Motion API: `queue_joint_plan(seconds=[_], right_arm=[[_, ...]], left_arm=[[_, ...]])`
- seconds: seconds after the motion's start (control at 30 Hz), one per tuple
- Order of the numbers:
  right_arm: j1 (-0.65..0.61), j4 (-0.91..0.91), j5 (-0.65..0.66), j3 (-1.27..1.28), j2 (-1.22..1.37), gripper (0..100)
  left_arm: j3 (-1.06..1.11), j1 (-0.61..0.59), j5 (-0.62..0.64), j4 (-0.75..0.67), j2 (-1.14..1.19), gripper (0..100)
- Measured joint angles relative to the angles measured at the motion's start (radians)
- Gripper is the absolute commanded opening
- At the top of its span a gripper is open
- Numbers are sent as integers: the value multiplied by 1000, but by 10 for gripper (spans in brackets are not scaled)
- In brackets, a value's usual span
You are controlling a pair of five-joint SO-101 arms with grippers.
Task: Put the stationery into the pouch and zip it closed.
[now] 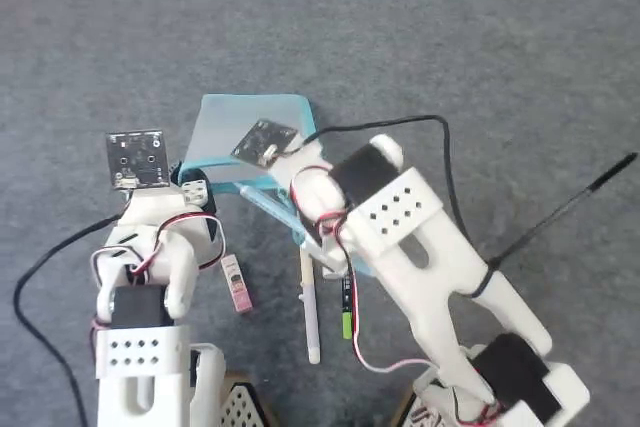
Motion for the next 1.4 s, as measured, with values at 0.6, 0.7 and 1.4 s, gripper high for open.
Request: queue_joint_plan(seconds=[0.6, 0.7, 1.4], right_arm=[[153, 2, -26, -69, 175, 6], [180, 2, -20, -71, 180, 7], [9, -75, -124, -434, 359, 301]], left_arm=[[152, 144, -232, -94, 0, 12], [170, 193, -276, -94, 0, 12], [173, 230, -292, -100, 0, 12]])
